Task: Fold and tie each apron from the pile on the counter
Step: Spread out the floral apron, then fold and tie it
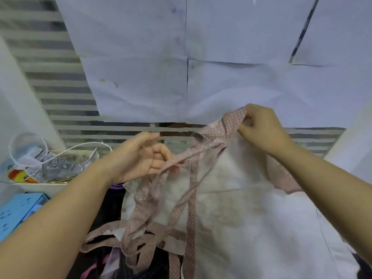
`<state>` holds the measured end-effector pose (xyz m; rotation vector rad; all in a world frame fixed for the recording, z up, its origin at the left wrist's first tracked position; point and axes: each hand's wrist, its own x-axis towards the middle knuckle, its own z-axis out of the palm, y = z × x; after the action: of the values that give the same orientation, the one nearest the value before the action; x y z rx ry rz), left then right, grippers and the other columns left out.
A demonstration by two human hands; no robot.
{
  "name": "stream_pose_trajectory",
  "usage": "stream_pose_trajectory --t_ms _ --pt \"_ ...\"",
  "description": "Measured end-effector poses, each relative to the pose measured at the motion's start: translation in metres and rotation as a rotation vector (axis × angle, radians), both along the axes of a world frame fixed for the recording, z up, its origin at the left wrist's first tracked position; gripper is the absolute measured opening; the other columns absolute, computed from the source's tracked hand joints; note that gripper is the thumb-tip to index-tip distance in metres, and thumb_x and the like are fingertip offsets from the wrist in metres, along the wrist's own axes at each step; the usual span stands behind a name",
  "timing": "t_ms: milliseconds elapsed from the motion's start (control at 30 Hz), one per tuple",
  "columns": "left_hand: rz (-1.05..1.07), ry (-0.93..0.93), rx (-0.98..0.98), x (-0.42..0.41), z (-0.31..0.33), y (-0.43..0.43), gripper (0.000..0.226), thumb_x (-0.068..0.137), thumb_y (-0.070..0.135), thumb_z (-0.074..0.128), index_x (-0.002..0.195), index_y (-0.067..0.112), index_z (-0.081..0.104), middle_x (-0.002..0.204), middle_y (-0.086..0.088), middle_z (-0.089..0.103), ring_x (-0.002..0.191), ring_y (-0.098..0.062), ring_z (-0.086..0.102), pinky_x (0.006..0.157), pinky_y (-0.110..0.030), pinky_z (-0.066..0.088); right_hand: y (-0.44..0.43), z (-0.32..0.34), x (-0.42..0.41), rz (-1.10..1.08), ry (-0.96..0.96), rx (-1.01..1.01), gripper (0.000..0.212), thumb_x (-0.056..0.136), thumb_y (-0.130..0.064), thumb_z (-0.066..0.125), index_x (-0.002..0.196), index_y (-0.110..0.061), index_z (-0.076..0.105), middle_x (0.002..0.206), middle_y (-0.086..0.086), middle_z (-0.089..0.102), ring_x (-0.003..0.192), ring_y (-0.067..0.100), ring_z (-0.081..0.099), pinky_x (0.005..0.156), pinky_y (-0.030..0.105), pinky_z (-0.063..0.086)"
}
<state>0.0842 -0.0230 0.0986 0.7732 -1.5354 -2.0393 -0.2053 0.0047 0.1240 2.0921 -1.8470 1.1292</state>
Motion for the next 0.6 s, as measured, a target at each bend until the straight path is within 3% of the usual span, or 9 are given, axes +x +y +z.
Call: stream_pose_trajectory --t_ms 67,133,200,233,300,367,433,500,600 --pt "0.171 -0.320 -0.270 -0.003 -0.009 -0.006 0.035 0.096 0.032 0.043 0.088 0.007 0.065 0.109 -0.017 0.068 0.084 -0.016 0.068 0.080 -0.029 0.056 0.010 0.004 -0.003 0.027 -0.069 0.085 0.016 0.089 -0.011 0.057 0.089 -0.001 0.069 0.089 0.010 0.066 0.084 0.026 0.061 0.068 0.028 0.041" --pt "0.222 -0.664 -0.654 -0.004 -0.017 -0.010 0.026 0.096 0.032 0.051 0.118 0.020 0.056 0.129 0.002 0.057 0.106 -0.007 0.057 0.097 -0.029 0.046 0.017 0.003 -0.005 0.030 -0.108 0.137 0.017 0.088 -0.004 0.052 0.090 0.003 0.068 0.093 0.013 0.068 0.088 0.028 0.062 0.075 0.032 0.044" --pt "0.082 -0.858 -0.791 -0.007 -0.033 -0.009 0.063 0.088 0.041 0.063 0.143 0.026 0.035 0.139 0.013 0.041 0.124 -0.007 0.044 0.103 -0.026 0.036 0.022 0.001 -0.007 0.023 -0.159 0.173 0.019 0.086 -0.001 0.050 0.091 0.005 0.067 0.096 0.016 0.068 0.091 0.031 0.062 0.080 0.038 0.047" --pt "0.033 -0.922 -0.808 -0.012 -0.043 -0.010 0.071 0.086 0.045 0.065 0.145 0.026 0.031 0.138 0.013 0.040 0.126 -0.010 0.043 0.104 -0.028 0.036 0.025 0.001 -0.008 0.024 -0.186 0.193 0.019 0.086 -0.002 0.049 0.092 0.006 0.066 0.097 0.017 0.068 0.092 0.033 0.062 0.082 0.042 0.048" --pt "0.034 -1.003 -0.890 -0.022 -0.061 -0.012 0.053 0.087 0.043 0.063 0.133 0.024 0.045 0.128 0.008 0.053 0.116 -0.018 0.053 0.093 -0.034 0.045 0.033 0.002 -0.009 0.048 -0.233 0.200 0.019 0.086 -0.005 0.051 0.093 0.006 0.065 0.099 0.018 0.067 0.095 0.036 0.062 0.084 0.047 0.048" --pt "0.189 -1.032 -0.953 -0.032 -0.065 -0.012 0.013 0.092 0.028 0.055 0.098 0.017 0.057 0.096 0.001 0.062 0.090 -0.023 0.058 0.066 -0.031 0.044 0.037 0.001 -0.014 0.061 -0.283 0.228 0.018 0.089 -0.010 0.055 0.095 0.002 0.067 0.101 0.014 0.068 0.097 0.032 0.063 0.087 0.045 0.049" --pt "0.367 -1.026 -0.989 -0.036 -0.056 -0.013 0.016 0.091 0.015 0.048 0.076 0.015 0.053 0.081 -0.001 0.060 0.076 -0.024 0.054 0.055 -0.030 0.036 0.041 0.000 -0.018 0.036 -0.377 0.277 0.018 0.090 -0.011 0.053 0.092 0.002 0.065 0.096 0.012 0.066 0.088 0.028 0.062 0.081 0.038 0.046" --pt "0.435 -0.966 -0.995 -0.041 -0.041 -0.011 0.022 0.089 0.010 0.045 0.067 0.015 0.049 0.076 -0.003 0.059 0.073 -0.026 0.054 0.057 -0.033 0.040 0.045 0.002 -0.020 0.049 -0.701 0.318 0.015 0.090 -0.015 0.050 0.083 -0.004 0.057 0.082 0.011 0.056 0.073 0.024 0.053 0.073 0.034 0.041" --pt "0.430 -0.904 -0.967 -0.051 -0.021 -0.009 0.017 0.089 0.011 0.046 0.080 0.007 0.060 0.080 -0.007 0.062 0.077 -0.026 0.058 0.067 -0.038 0.048 0.051 0.002 -0.013 0.184 -1.282 0.417 0.019 0.093 -0.024 0.047 0.084 -0.016 0.061 0.076 0.000 0.059 0.062 0.014 0.058 0.057 0.023 0.047"
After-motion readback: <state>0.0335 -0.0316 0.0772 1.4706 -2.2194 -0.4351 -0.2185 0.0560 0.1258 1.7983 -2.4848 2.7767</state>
